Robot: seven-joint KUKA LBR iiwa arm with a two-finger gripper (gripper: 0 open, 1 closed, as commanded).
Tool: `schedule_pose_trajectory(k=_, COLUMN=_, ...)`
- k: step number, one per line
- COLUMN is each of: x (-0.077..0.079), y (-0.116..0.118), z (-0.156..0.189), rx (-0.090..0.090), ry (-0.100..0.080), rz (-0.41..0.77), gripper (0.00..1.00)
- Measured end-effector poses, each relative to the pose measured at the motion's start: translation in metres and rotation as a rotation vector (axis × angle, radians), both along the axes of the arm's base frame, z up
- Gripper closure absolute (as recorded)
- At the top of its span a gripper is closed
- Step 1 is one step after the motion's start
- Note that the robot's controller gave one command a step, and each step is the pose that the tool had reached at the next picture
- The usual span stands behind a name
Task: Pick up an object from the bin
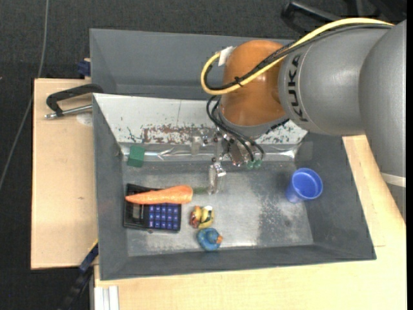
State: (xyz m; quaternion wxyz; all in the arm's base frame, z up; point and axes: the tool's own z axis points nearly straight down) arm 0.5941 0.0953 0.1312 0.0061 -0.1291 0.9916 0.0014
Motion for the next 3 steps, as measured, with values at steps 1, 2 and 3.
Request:
schedule_pose_trajectory(k=1, x=-0.030, y=0.078, z=-0.042, rx=0.001, ry=0.003, rz=-0.016, gripper=0.00)
schedule_pose_trajectory(k=2, x=0.004, y=-0.018, z=-0.060, rx=-0.001, ry=-0.005, rz=-0.045, gripper=1.00)
schedule_pose_trajectory(k=3, x=0.004, y=-0.016, z=-0.060, rx=0.002, ry=-0.005, rz=-0.043, gripper=1.00)
